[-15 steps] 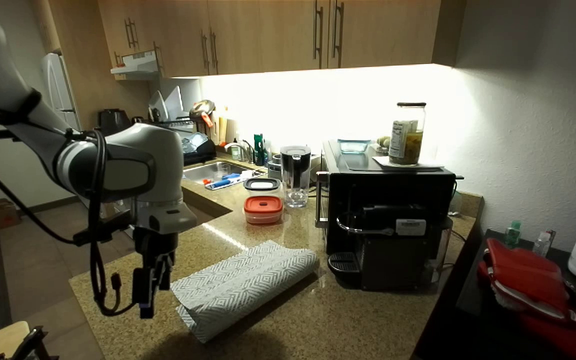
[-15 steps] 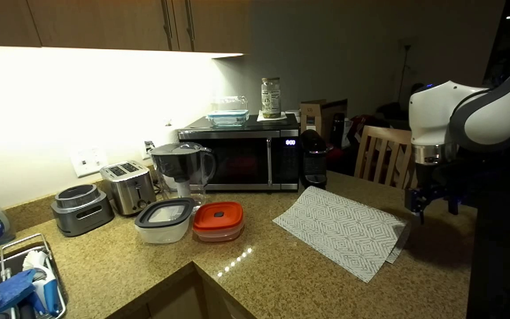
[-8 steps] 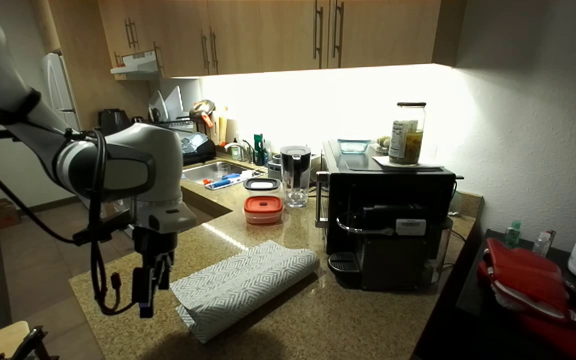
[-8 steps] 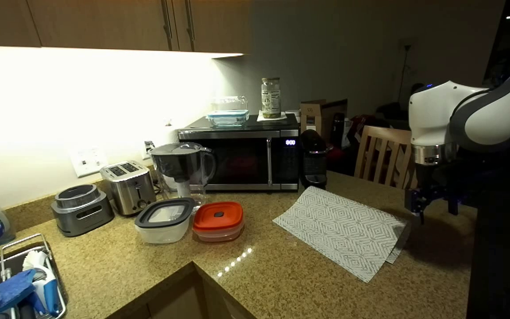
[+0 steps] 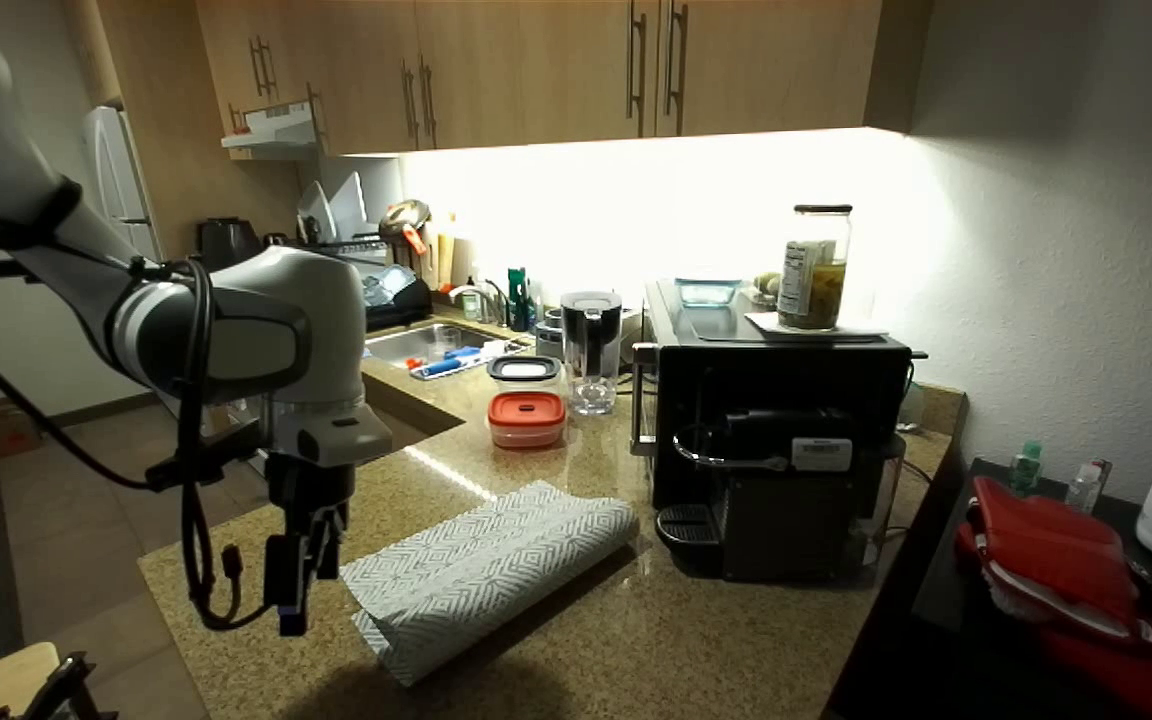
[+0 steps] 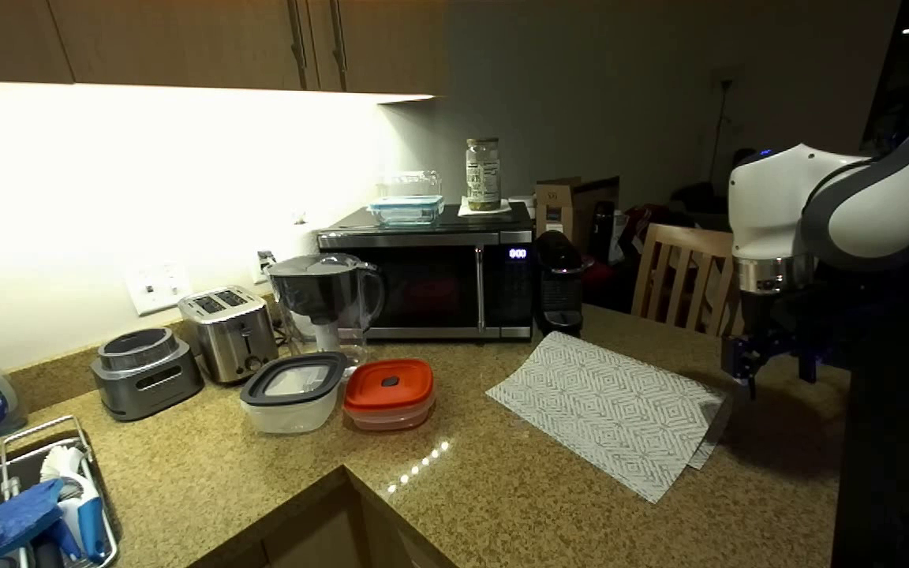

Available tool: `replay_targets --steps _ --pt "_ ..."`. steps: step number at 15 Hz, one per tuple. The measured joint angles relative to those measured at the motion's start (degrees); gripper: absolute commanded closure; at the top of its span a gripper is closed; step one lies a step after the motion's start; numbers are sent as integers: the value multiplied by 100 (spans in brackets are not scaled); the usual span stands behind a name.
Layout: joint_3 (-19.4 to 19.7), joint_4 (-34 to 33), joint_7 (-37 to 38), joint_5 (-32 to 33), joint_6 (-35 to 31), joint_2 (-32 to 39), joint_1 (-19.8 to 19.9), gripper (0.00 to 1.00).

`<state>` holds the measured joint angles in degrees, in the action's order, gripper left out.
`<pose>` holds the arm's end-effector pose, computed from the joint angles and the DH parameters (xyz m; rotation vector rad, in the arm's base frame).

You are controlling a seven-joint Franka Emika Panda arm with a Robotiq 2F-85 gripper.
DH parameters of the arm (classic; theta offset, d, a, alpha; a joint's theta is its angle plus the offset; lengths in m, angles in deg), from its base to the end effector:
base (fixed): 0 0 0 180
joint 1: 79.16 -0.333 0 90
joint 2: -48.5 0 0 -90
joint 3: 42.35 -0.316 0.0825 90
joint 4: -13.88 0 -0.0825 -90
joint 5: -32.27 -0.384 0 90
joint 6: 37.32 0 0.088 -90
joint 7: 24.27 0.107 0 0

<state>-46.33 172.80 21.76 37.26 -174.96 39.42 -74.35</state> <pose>0.3592 -0.0071 0.2442 2.7834 -1.0944 -0.2600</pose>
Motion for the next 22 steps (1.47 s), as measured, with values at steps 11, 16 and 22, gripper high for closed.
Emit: replay_targets --steps 11,16,22 --pt "0 0 0 0 0 0 0 0" --pt "12 -17 0 -2 -4 -2 -7 0" --pt "20 -17 0 -4 -10 -20 -94 0"
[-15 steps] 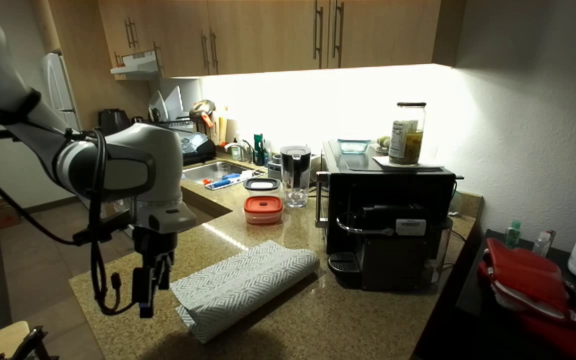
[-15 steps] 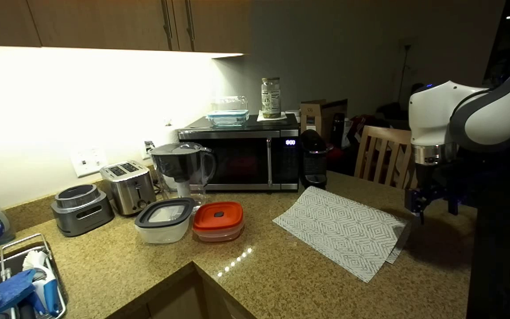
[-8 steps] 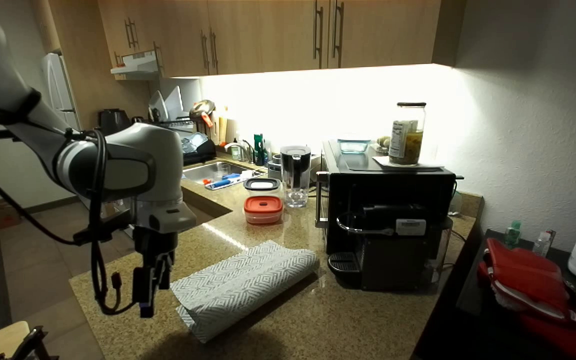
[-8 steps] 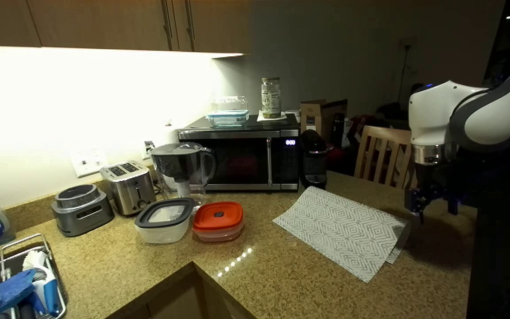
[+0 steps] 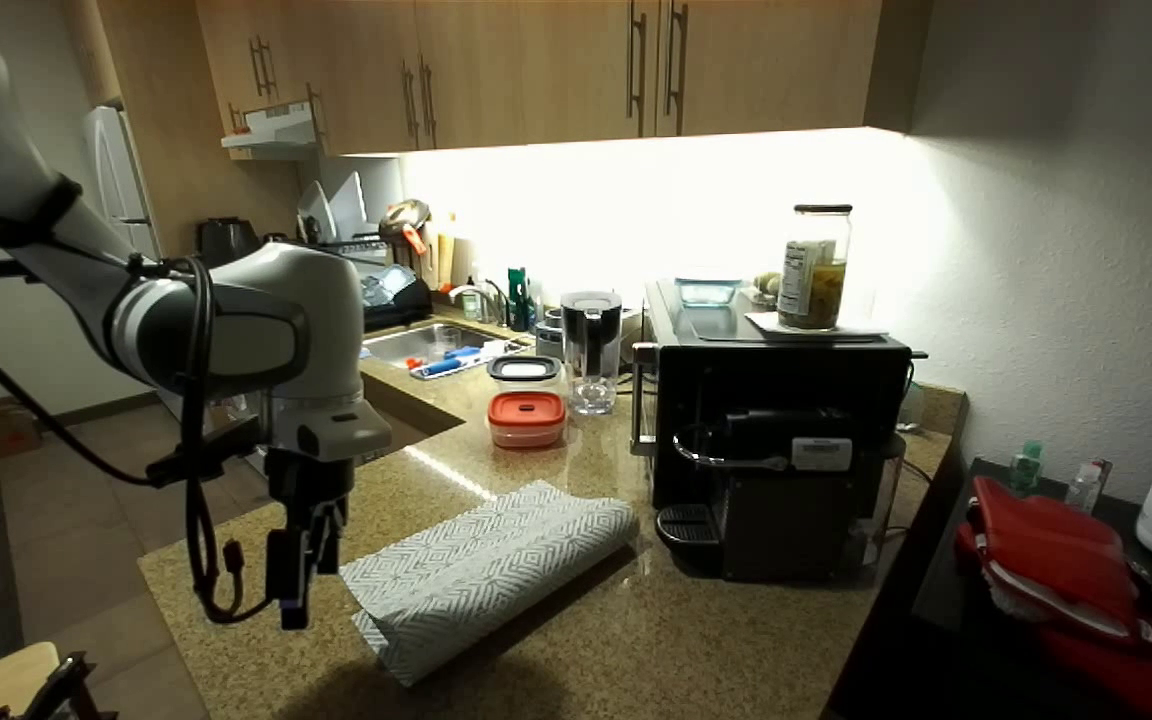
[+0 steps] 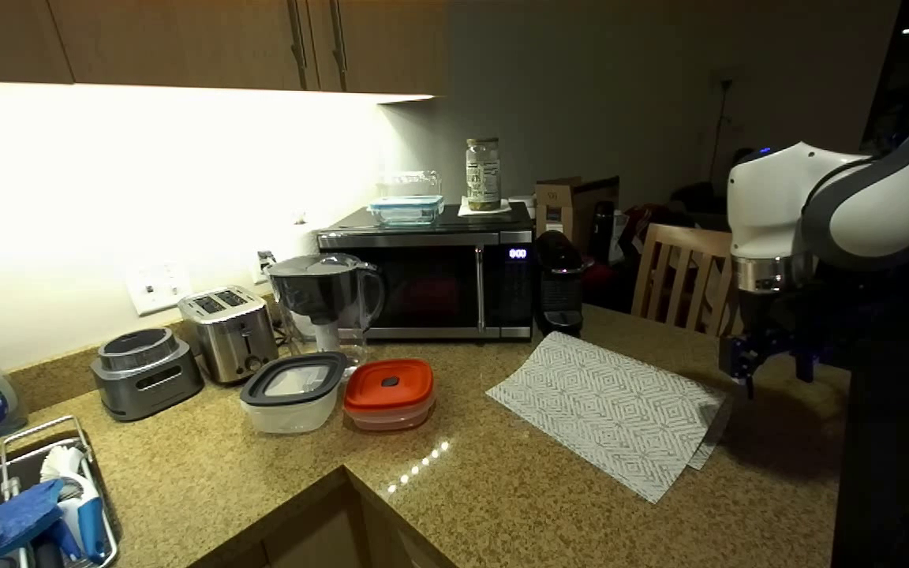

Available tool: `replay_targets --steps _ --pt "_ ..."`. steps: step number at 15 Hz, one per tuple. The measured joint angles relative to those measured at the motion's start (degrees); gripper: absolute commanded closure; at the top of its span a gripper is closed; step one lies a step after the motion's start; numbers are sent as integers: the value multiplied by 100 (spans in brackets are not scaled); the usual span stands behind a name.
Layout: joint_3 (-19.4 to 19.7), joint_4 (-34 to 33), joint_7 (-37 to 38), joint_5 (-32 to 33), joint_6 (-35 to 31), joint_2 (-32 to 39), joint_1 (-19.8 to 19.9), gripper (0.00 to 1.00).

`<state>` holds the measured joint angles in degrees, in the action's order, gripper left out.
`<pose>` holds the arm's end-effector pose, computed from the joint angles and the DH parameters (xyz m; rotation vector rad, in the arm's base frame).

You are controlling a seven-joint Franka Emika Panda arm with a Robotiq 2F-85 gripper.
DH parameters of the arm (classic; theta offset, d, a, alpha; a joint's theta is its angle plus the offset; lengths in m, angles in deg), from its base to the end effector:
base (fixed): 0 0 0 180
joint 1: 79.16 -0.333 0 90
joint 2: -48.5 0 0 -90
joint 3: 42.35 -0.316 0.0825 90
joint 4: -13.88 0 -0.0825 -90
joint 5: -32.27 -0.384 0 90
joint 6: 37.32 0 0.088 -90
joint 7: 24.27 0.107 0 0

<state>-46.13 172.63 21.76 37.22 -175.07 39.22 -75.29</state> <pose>0.3610 -0.0024 0.2466 2.7936 -1.0786 -0.2476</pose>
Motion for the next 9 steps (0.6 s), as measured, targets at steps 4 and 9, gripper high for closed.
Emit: replay_targets --steps 4,9 --pt "6 1 68 120 -274 -3 -4 0" --pt "7 3 607 715 -992 127 83 0"
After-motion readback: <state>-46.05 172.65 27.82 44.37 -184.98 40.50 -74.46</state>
